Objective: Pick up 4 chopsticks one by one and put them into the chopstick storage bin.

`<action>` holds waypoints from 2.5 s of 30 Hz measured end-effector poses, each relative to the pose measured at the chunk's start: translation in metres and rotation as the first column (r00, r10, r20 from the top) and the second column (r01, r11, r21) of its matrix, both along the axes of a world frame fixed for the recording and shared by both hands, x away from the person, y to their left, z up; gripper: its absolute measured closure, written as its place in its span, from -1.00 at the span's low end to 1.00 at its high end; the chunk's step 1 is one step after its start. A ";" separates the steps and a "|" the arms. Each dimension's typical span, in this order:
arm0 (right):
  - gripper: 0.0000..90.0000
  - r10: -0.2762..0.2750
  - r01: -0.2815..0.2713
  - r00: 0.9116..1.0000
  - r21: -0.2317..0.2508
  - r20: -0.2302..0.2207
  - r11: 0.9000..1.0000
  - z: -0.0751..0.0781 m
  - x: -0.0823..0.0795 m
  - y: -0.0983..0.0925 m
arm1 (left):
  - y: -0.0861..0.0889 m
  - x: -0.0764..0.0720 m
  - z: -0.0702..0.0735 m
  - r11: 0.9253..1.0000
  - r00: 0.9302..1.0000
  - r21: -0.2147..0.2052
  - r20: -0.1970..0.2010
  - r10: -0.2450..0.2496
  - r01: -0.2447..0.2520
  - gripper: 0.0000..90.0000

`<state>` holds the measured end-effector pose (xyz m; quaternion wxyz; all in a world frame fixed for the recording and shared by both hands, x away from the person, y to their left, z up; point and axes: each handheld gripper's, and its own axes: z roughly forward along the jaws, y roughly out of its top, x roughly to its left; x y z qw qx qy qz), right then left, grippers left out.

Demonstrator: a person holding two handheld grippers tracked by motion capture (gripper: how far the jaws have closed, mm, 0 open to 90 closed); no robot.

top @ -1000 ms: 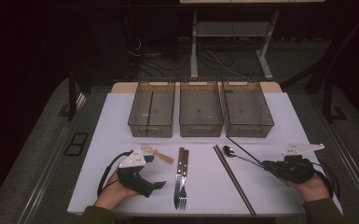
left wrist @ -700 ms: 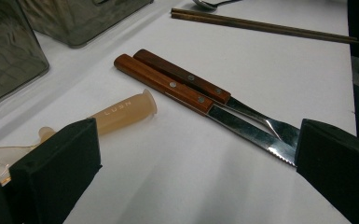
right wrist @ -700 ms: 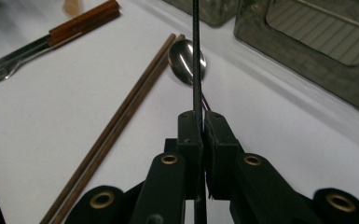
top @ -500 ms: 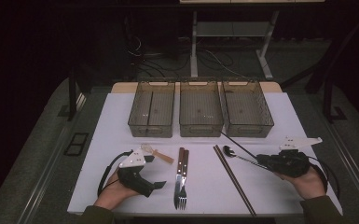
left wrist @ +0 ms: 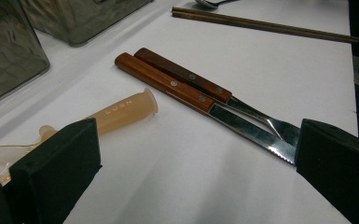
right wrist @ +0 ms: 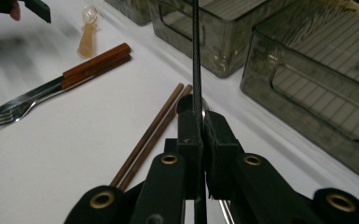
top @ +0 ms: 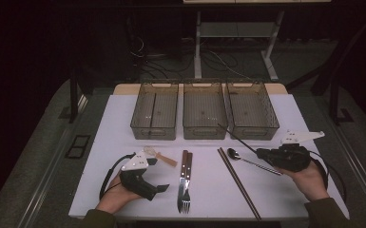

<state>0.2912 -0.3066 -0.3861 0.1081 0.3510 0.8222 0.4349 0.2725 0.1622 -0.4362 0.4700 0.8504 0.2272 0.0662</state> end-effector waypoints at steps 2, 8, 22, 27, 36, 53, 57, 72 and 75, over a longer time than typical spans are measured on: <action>0.91 0.000 0.000 1.000 0.003 0.003 1.000 0.002 0.003 0.003 | 0.000 0.000 0.000 1.000 1.000 0.001 0.001 0.000 0.000 -1.00; 0.91 0.005 -0.005 1.000 0.011 0.017 1.000 0.006 0.009 0.012 | 0.000 0.000 0.000 1.000 1.000 -0.001 0.000 0.002 -0.002 -1.00; 0.91 0.029 -0.029 0.999 0.021 0.034 0.999 0.012 0.022 0.032 | 0.000 0.000 0.000 1.000 1.000 0.000 0.001 0.001 -0.001 -1.00; 0.91 0.040 -0.041 0.999 0.025 0.037 0.999 0.014 0.027 0.040 | 0.000 0.000 0.000 1.000 1.000 0.005 0.004 -0.002 0.002 -1.00; 0.91 0.057 -0.058 0.998 0.020 0.035 0.998 0.017 0.037 0.057 | 0.000 0.000 0.000 1.000 1.000 0.001 0.005 0.001 -0.001 -1.00; 0.91 0.072 -0.072 0.997 -0.013 0.002 0.997 0.015 0.057 0.090 | 0.001 0.000 0.000 1.000 1.000 -0.007 -0.001 0.010 -0.010 -1.00; 0.91 0.068 -0.068 0.998 -0.020 -0.007 0.997 0.015 0.064 0.098 | 0.000 0.000 0.000 1.000 1.000 -0.011 -0.003 0.014 -0.014 -1.00; 0.91 0.073 -0.074 0.997 -0.053 -0.017 0.996 0.024 0.085 0.131 | 0.001 -0.001 0.001 1.000 1.000 -0.019 -0.001 0.013 -0.013 -1.00; 0.91 0.079 -0.081 0.997 -0.059 -0.025 0.995 0.027 0.088 0.138 | 0.000 -0.001 0.001 1.000 1.000 -0.022 -0.001 0.013 -0.013 -1.00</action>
